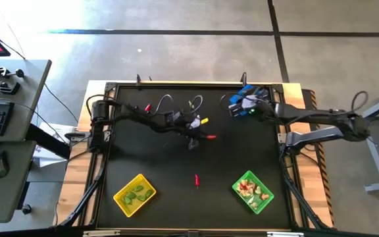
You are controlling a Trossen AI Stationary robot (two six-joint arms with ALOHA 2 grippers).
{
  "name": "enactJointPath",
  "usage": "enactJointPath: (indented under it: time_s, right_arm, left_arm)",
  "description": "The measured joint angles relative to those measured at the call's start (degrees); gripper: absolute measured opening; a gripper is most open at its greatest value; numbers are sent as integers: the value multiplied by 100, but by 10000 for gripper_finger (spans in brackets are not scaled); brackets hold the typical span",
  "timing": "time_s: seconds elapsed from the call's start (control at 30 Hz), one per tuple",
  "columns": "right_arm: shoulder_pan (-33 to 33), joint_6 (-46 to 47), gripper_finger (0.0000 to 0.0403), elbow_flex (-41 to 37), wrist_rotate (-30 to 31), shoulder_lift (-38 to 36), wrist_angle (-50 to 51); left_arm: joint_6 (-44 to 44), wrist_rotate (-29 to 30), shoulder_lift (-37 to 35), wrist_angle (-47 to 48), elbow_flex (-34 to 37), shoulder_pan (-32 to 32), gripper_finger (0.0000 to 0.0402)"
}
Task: Sort produce into baskets
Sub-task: Put the red chili pepper into the blue bin
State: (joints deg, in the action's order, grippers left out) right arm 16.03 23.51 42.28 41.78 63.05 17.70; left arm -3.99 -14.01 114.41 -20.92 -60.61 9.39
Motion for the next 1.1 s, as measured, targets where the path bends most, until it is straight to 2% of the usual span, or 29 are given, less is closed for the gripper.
enactJointPath:
  time_s: [0.2,0.43,0.67,0.83,0.97,1.1]
  right_arm:
    - [-6,-121,126,0,85,-969,169]
    - [5,-197,126,0,170,-1709,385]
    - [5,-149,126,0,166,-1745,632]
    - [5,-105,126,0,160,-1697,775]
    - [5,-104,126,0,159,-1697,798]
    - [5,-105,126,0,159,-1697,800]
  left_arm:
    - [-2,496,277,-9,-1041,102,3]
    - [-75,561,1345,128,-2649,363,1]
    - [-132,517,2444,965,-4691,607,1]
    - [-138,515,3147,1639,-5880,778,1]
    - [-132,530,3492,1954,-6475,875,1]
    - [-134,537,3611,1979,-6639,942,1]
